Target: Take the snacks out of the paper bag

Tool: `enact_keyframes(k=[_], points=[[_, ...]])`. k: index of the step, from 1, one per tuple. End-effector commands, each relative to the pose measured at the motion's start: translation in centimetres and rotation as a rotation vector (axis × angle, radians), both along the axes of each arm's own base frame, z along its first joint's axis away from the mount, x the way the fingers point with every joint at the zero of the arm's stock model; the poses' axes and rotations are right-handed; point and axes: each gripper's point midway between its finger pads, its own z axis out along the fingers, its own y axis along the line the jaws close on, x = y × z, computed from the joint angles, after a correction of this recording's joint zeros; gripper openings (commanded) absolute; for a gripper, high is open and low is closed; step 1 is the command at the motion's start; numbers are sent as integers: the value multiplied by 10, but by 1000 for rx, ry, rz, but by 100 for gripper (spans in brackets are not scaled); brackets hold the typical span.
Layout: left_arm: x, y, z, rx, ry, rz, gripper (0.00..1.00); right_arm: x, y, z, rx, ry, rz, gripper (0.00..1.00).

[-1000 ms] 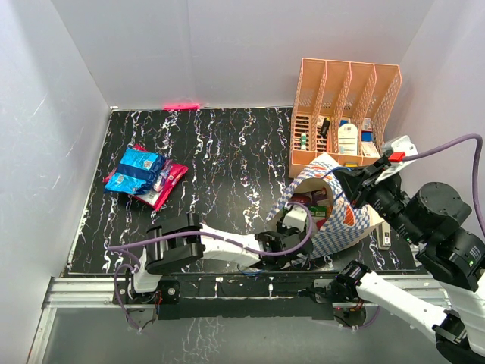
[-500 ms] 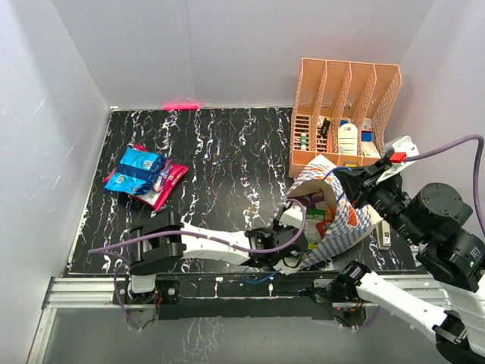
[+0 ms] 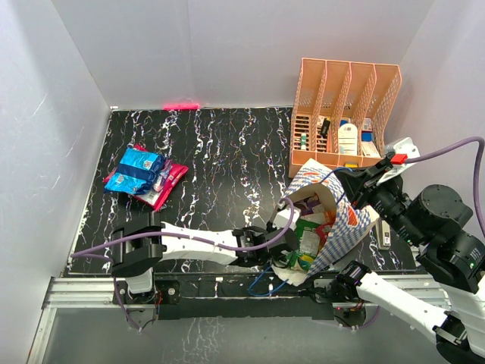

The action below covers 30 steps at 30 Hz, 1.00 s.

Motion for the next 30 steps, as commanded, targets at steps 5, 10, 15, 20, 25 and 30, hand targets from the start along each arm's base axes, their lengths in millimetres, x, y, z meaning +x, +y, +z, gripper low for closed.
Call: enact_keyframes(k=[5,10,15,20,25,30], points=[[-1,9,-18,71,-16,-29,20,0,5,32,72,-101,25,7],[6,-1,-22,167,-109,-18,51,3,11,29,64,-86,39,7],[13,9,-27,178,-115,89,71,2,10,31,65,-88,39,7],[10,18,-43,168,-88,127,79,2,11,28,64,-84,38,7],[4,23,-66,194,-33,153,77,3,12,27,66,-81,43,7],[3,28,-80,238,-22,163,59,1,10,31,73,-89,40,7]])
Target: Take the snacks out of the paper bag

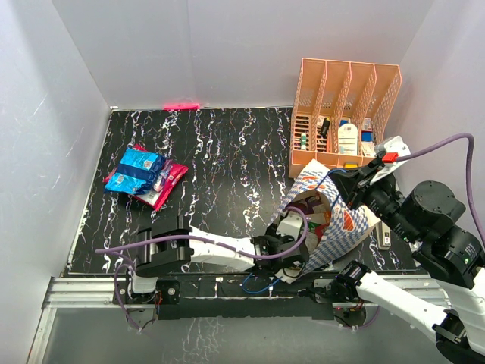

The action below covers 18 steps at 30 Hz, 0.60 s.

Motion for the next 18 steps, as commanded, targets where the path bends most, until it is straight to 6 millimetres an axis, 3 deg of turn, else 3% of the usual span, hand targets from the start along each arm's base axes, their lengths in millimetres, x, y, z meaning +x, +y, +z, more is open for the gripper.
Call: enact_keyframes(k=[1,8,18], points=[[-2,27,-33,140,21,24,52,1,-1,38,94,-112,-8,7],[-1,17,-8,121,-4,-19,3,0,-4,38,93,-117,-18,7],[-20,8,71,-4,31,-181,0,6,-7,35,110,-147,-53,7]])
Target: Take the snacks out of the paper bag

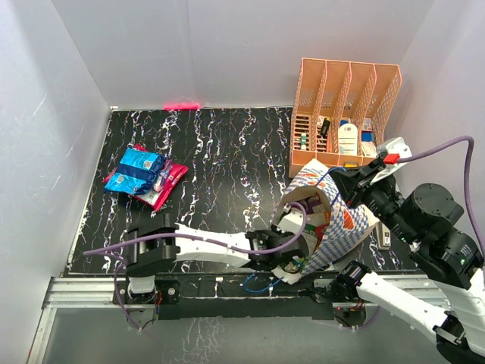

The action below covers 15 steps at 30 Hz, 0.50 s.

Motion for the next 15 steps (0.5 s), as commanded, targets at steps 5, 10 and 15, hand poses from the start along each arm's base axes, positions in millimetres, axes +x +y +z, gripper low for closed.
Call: enact_keyframes(k=[5,10,15], points=[[-32,12,102,-161,55,-226,0,13,-16,40,141,-156,-120,7],[-39,36,148,-238,35,-271,0,29,-28,43,165,-163,-238,7],[-36,62,195,-273,-9,-262,0,38,-29,44,155,-171,-275,7]])
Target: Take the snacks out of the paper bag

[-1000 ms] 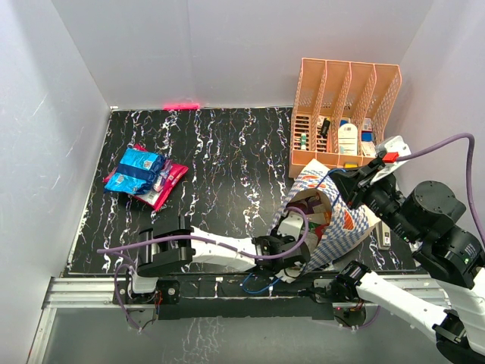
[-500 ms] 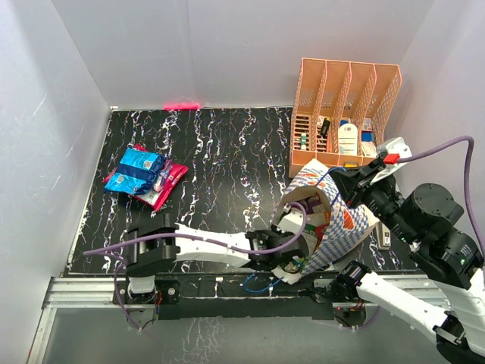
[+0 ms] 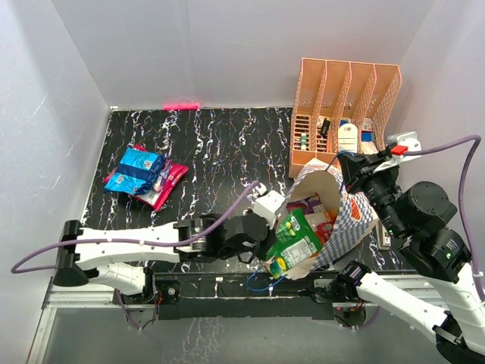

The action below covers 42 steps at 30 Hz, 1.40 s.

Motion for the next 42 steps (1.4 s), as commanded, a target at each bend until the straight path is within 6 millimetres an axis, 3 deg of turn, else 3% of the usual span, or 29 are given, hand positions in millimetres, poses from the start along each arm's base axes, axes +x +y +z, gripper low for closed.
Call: enact_keyframes(k=[1,8,15,18,22,26,28,31,35,40,42], points=[[7,30,39,11,-48,39,0,9,-7,31,68,-95,-66,7],[34,81,74,118,-106,270,0,7,-11,25,69,-97,-78,8],[61,123,108,199,-151,390,0,2,-21,33,62,-124,-101,8],[85,144,122,198,-166,439,0,0,-25,37,59,-133,-111,8],[133,174,132,174,-132,516,0,-5,-25,40,67,-143,-92,8],[191,200,121,170,-82,607,0,-8,-25,42,77,-149,-82,8],[224,228,109,131,-27,692,0,-8,-24,41,77,-147,-76,8],[258,276,104,20,14,850,0,-9,-22,40,81,-143,-62,8],[279,334,108,-165,-6,1048,0,-11,-19,35,78,-137,-44,8],[282,399,84,-376,49,1282,0,-12,-18,37,76,-141,-33,8],[283,413,73,-453,66,1326,0,-12,-19,37,73,-143,-34,8]])
